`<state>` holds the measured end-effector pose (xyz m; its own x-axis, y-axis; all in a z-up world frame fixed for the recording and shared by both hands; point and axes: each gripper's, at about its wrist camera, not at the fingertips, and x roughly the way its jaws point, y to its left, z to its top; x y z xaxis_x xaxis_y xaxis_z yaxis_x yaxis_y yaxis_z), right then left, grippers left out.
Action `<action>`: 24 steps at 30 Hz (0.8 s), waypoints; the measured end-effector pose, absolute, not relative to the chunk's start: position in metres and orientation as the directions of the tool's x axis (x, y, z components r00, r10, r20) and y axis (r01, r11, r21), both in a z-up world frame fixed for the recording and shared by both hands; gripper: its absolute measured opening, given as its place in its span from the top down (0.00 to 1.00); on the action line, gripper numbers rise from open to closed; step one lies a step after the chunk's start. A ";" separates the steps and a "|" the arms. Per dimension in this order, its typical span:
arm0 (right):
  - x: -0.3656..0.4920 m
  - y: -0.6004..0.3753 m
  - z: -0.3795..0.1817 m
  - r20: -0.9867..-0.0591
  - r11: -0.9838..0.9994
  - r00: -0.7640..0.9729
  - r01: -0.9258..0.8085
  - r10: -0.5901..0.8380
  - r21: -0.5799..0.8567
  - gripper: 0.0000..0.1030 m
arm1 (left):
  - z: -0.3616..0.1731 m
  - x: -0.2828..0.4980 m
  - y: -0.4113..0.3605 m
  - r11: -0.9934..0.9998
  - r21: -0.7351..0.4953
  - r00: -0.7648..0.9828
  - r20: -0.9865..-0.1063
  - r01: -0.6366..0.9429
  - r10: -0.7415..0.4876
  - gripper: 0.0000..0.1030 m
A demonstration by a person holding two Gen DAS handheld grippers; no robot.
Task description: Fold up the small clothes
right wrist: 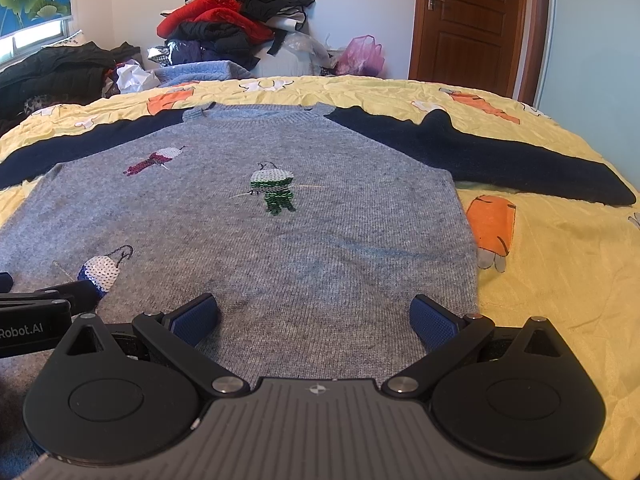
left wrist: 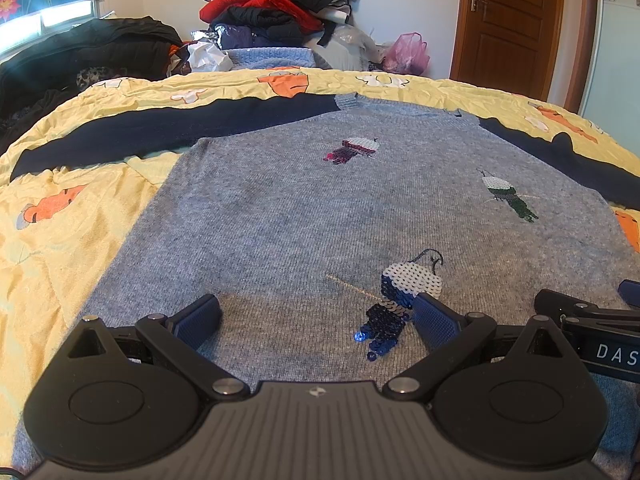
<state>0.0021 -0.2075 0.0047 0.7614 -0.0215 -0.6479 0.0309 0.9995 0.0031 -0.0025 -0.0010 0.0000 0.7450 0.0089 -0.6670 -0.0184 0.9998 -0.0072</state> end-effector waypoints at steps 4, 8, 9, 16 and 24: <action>0.002 -0.207 0.005 -0.648 1.000 0.762 0.030 -0.021 0.004 0.00 | 0.000 -0.002 -0.001 1.000 -0.007 0.745 -0.667 -0.019 0.010 0.00; 0.002 -0.207 0.005 -0.647 1.000 0.762 0.030 -0.022 0.002 0.00 | 0.000 -0.002 -0.001 1.000 -0.007 0.745 -0.667 -0.019 0.009 0.00; 0.002 -0.207 0.005 -0.647 1.000 0.762 0.030 -0.022 0.002 0.00 | 0.000 -0.002 -0.002 1.000 -0.007 0.745 -0.666 -0.019 0.009 0.00; 0.002 -0.206 0.005 -0.648 1.000 0.762 0.031 -0.022 0.002 0.00 | 0.000 -0.002 -0.002 1.000 -0.008 0.746 -0.666 -0.019 0.009 0.00; 0.004 -0.208 0.004 -0.649 0.999 0.760 0.032 -0.025 0.000 0.00 | 0.001 -0.001 -0.002 1.000 -0.014 0.746 -0.666 -0.013 0.001 0.00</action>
<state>0.0039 -0.2076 0.0041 0.7602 -0.0245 -0.6492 0.0321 0.9995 -0.0001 -0.0008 -0.0016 0.0007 0.7455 0.0005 -0.6665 -0.0128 0.9998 -0.0135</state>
